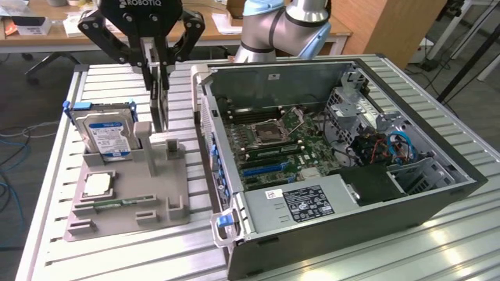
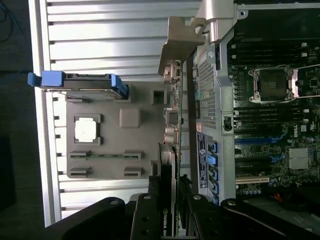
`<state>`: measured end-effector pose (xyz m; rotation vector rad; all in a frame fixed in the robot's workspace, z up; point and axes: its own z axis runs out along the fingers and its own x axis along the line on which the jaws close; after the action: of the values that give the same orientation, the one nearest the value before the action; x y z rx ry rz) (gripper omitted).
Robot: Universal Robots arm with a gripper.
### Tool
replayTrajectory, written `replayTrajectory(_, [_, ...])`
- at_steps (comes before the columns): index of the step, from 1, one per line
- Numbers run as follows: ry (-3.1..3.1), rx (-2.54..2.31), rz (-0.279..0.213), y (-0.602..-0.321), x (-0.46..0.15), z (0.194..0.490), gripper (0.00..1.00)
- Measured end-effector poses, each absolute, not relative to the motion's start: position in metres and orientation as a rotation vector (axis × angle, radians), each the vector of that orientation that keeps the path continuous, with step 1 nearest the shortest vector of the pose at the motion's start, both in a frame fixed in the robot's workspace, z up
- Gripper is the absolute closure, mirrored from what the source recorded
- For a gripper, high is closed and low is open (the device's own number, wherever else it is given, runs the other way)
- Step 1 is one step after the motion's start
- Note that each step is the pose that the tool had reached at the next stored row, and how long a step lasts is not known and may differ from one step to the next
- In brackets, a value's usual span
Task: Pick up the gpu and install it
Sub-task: 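Pick up the gpu and move the gpu toward the slot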
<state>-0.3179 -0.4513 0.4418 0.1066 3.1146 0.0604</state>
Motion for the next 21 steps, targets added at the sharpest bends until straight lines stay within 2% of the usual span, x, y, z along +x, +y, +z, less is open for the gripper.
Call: replayTrajectory(21, [3.114, 0.100, 0.083, -0.451, -0.318, 0.456, 0.73])
